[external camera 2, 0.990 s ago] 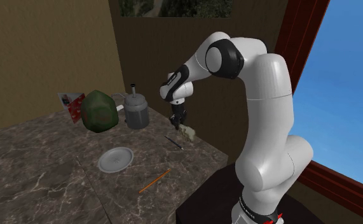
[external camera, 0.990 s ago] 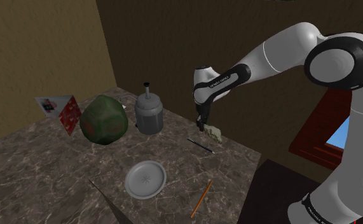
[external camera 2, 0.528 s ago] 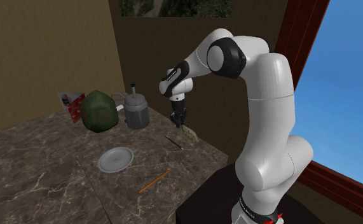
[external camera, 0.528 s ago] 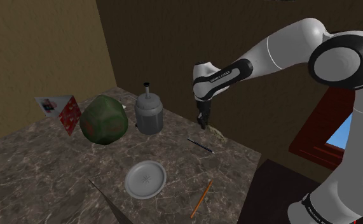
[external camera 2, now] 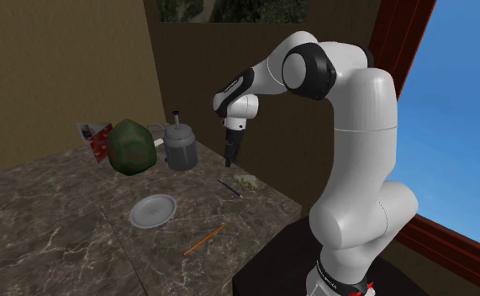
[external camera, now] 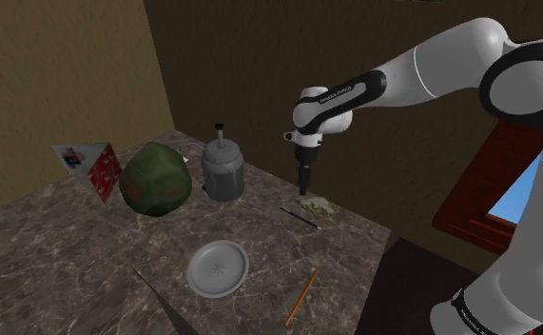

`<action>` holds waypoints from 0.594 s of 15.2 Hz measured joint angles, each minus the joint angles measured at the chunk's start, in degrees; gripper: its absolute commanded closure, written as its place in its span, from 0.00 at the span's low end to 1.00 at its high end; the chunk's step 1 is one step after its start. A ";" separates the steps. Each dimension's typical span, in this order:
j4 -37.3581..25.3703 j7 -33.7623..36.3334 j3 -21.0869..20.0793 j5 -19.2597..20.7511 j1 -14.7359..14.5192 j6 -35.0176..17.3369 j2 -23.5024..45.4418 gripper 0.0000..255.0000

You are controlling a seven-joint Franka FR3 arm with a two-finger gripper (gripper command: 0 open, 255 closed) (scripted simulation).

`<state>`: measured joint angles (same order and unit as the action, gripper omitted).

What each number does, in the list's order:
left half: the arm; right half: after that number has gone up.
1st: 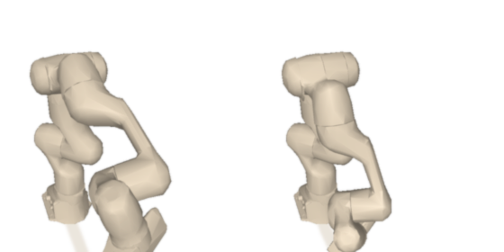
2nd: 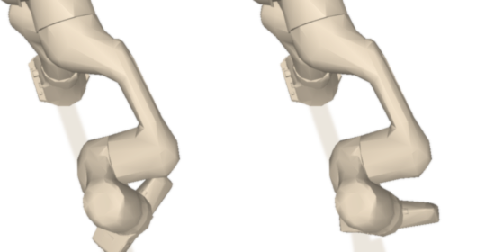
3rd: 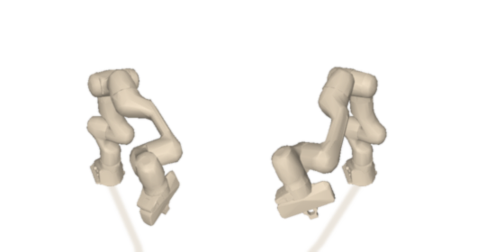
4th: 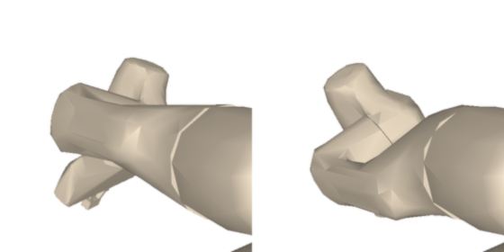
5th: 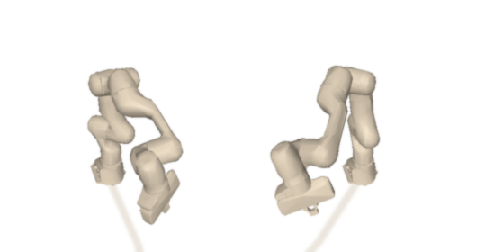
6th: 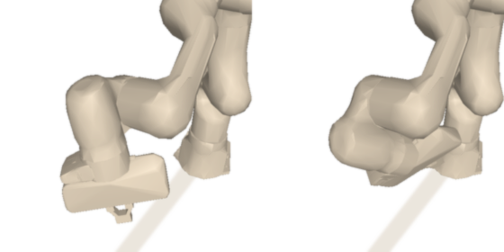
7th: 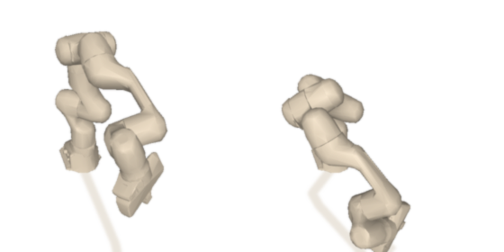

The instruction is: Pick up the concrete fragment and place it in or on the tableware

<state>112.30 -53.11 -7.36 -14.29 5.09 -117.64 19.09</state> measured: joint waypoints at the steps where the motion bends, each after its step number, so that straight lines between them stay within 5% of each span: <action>1: 1.67 -0.37 0.59 1.42 -0.15 -0.82 -0.66 0.00; 5: 2.82 -1.36 0.67 10.99 1.15 -3.13 -0.14 0.00; 9: 2.79 -0.53 -2.25 12.73 3.99 -5.12 0.35 0.00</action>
<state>115.10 -53.63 -9.61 -1.56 9.09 -122.76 19.44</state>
